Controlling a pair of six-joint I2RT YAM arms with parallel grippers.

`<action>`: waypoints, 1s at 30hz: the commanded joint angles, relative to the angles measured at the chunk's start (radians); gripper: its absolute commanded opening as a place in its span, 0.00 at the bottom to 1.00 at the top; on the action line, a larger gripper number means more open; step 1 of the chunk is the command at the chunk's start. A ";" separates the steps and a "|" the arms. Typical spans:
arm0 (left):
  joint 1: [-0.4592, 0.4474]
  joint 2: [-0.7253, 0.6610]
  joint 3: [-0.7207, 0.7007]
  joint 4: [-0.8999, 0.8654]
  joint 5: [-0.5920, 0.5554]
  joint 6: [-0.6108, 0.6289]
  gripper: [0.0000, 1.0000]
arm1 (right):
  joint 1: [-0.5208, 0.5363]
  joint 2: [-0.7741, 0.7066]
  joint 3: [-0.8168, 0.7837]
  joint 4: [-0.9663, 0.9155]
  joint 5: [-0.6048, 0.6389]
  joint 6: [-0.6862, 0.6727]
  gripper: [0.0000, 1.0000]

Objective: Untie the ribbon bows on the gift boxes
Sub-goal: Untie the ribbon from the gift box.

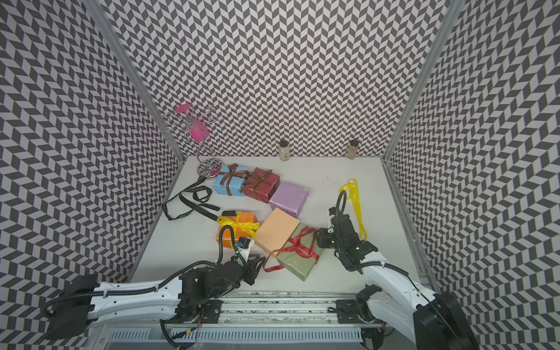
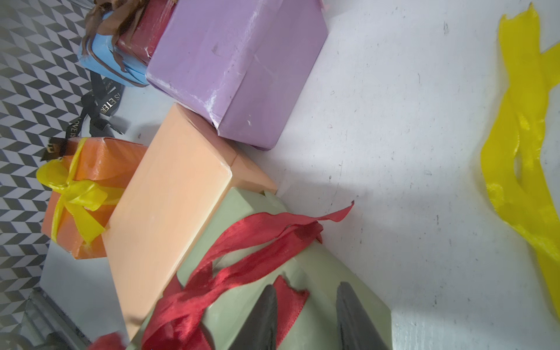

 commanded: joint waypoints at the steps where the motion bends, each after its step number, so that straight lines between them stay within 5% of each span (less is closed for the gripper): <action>1: -0.005 0.004 0.038 -0.012 0.023 0.013 0.54 | -0.001 -0.010 0.026 0.016 -0.024 -0.020 0.34; 6: -0.002 0.097 0.190 -0.027 0.106 0.204 0.70 | -0.001 -0.038 0.029 0.000 -0.032 -0.027 0.34; 11: 0.017 0.310 0.323 -0.016 0.145 0.398 0.73 | 0.000 -0.057 0.028 -0.006 -0.044 -0.030 0.33; 19: 0.040 0.588 0.465 0.016 0.135 0.496 0.67 | 0.000 -0.078 0.018 -0.017 -0.045 -0.036 0.33; 30: 0.142 0.600 0.431 0.074 0.210 0.507 0.51 | 0.000 -0.089 0.006 -0.005 -0.060 -0.036 0.33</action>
